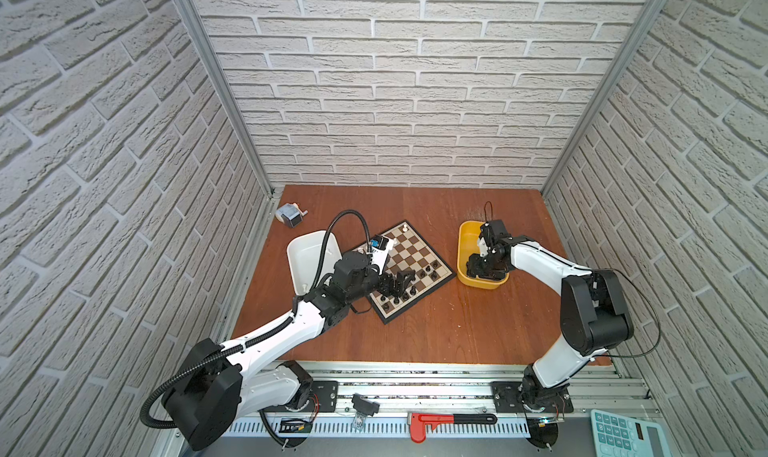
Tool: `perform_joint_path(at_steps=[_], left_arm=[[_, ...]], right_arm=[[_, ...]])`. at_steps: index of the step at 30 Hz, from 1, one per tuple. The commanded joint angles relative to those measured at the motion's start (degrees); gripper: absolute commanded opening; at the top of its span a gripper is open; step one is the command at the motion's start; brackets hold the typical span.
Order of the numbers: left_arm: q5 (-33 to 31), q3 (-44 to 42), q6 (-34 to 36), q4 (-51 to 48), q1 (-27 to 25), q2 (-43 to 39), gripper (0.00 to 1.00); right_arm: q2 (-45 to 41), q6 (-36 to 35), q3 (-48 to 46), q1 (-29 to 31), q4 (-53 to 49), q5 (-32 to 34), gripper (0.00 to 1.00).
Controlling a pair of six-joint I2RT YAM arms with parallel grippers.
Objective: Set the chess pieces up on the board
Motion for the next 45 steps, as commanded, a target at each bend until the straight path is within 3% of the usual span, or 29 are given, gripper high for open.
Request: perform_joint_path(at_steps=[1,4,14,19,30,32,36,45], left_arm=[[-0.6,-0.7,0.1,2.8,-0.2,-1.2,0.98],[-0.8,-0.9,0.1,2.7,-0.2,-1.8,0.98],[-1.9,-1.4,0.1,3.2,-0.2,-2.5,0.99],[-2.2,-0.9,0.6,2.7,-0.3,-2.5,0.99],[-1.8,-0.3,0.3,3.0,-0.3,-1.2,0.98],[-1.6,-0.3,0.3,3.1,-0.2,-0.8,0.99],[-1.1,-0.1,0.1,3.6,-0.3,-0.3,0.99],[-1.1,-0.6,0.1,3.6,-0.2,-0.9,0.98]], right_arm=[[2.0,-0.4,0.9,0.1,1.5,0.4,0.55],[5.0,-0.5,2.1,0.2,2.4,1.5,0.50],[9.0,1.9,6.0,-0.2,9.6,2.8,0.14],[9.0,1.9,8.0,-1.3,10.0,2.6,0.06],[5.7,0.7,9.2,-3.6,10.1,-0.1,0.08],[5.8,-0.4,10.5,-3.6,9.7,2.8,0.24],[7.7,0.8,14.9,-4.4,8.5,6.7,0.46],[15.0,2.9,21.3,-6.4,5.0,11.2,0.47]])
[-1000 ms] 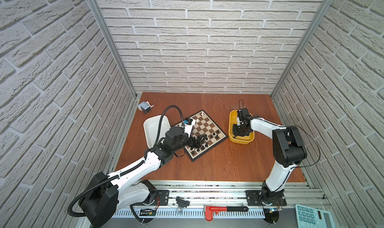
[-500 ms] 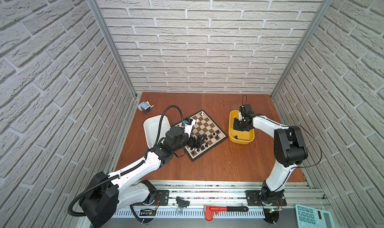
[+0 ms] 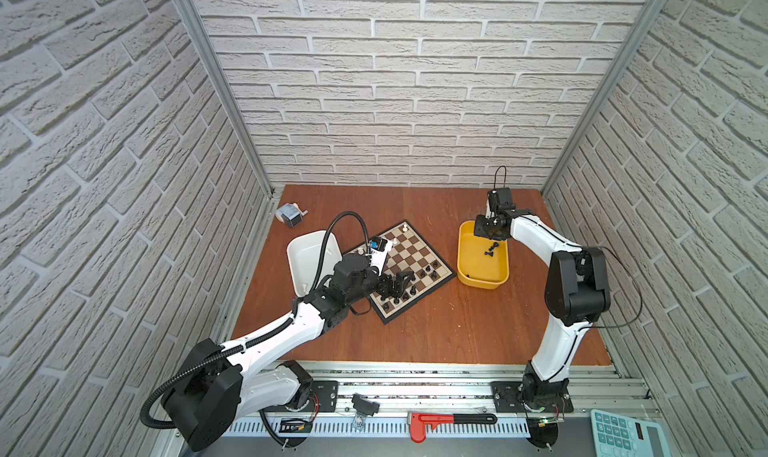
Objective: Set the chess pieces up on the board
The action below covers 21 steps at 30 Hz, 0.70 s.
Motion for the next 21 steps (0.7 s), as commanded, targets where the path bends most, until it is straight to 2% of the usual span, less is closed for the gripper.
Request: perform_joint_path(at_steps=[1,7,11,15,21], left_arm=[[0.0,0.2,0.2,3.1,-0.2,-1.1,0.98],[0.1,-0.3,0.6,2.9,-0.2,-1.5,0.98],[0.3,-0.5,1.2,3.0,-0.2,-1.9,0.98],[0.4,-0.4,1.4,2.7,-0.1,-2.2,0.99],[0.5,-0.7,1.1,3.1,-0.1,-2.4,0.99]], right_arm=[[1.1,3.4,-0.7,-0.4,-3.2,3.7,0.47],[0.2,12.9,-4.4,-0.9,-3.8,4.7,0.49],[2.0,15.9,-3.3,-1.4,-3.9,5.0,0.52],[4.9,20.9,-1.0,-1.8,-6.7,7.6,0.52],[7.0,23.5,0.2,-2.7,-5.3,6.7,0.51]])
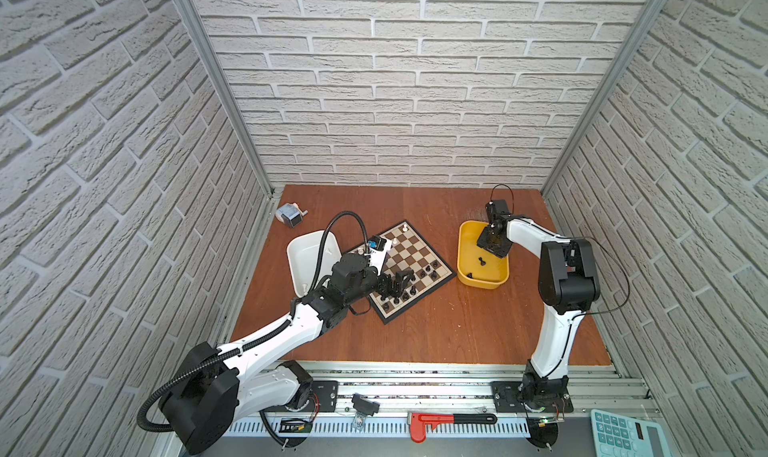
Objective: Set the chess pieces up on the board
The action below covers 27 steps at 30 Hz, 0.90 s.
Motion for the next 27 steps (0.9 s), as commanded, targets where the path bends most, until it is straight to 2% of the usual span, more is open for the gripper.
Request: perform_joint_path(at_steps=[1,4,11,14,20,23,27], left_arm=[[0.4,-0.7,0.9,3.0,-0.1,-1.2,0.98],[0.2,-0.5,1.1,3.0,-0.1,-1.4,0.98],[0.1,-0.3,0.9,3.1,0.0,-1.2,0.98],[-0.2,-0.1,1.0,2.9,-0.1,-1.4,0.98],[-0.8,1.1,0.2,1.4,0.2,-1.0,0.98],[-0.6,2.5,-1.6,0.2,1.2,0.0,0.99],[3.2,6.0,-5.4,-2.6,4.7,3.0,0.99]], right_arm=[[1.0,3.8,1.8,-0.9,-0.5,1.5,0.49],[1.5,4.1,2.0,-1.3,0.5,1.4,0.46],[3.5,3.3,3.7,-1.9,0.8,1.7,0.29],[3.8,2.5,3.4,-1.9,1.4,1.9,0.25],[3.3,-1.5,2.8,-1.4,2.2,0.1,0.07],[0.3,-5.1,0.9,-0.6,4.0,-1.2,0.06],[-7.5,-12.2,-2.7,1.6,7.6,-2.9,0.06]])
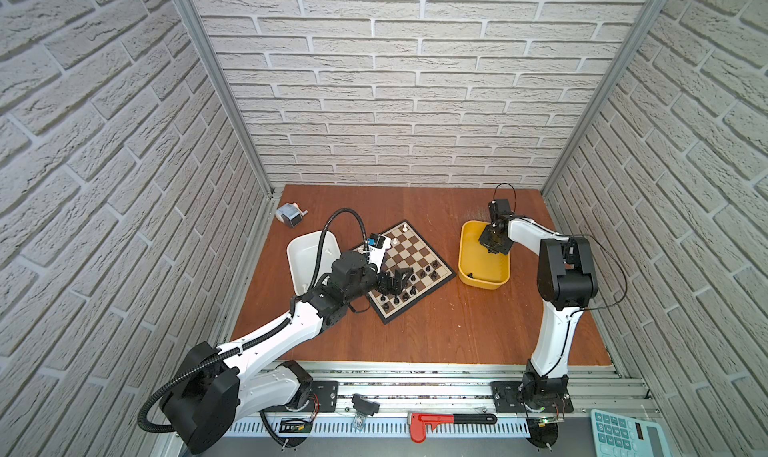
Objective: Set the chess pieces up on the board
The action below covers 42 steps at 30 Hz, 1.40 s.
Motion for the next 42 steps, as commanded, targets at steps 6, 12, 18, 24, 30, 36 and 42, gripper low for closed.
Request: perform_joint_path(at_steps=[6,12,18,24,30,36,42], left_arm=[[10.6,7.6,-7.6,-2.5,8.8,4.4,0.98],[23.5,13.4,-7.8,-5.9,15.0,6.1,0.94],[27.5,19.5,-0.1,-17.7,16.1,7.4,0.89],[34.5,21.2,3.1,-24.2,16.1,8.7,0.86],[37.7,22.1,3.3,-26.0,14.6,10.9,0.80],[37.7,23.3,3.4,-27.5,13.2,13.3,0.70],[38.4,24.2,2.6,-27.0,12.2,15.0,0.62]], right_arm=[[-25.0,-18.6,-12.3,7.6,15.7,-11.3,0.06],[-34.5,-35.3,-17.5,17.6,20.4,-26.0,0.06],[-37.3,-50.6,-20.0,27.6,20.7,-31.8,0.07],[-36.2,-59.9,-19.3,34.5,19.0,-26.0,0.06],[-35.4,-62.3,-18.4,36.5,18.2,-24.5,0.06],[-35.3,-62.8,-18.0,36.7,18.4,-24.2,0.06],[-35.4,-62.6,-18.2,36.8,18.6,-24.4,0.06]])
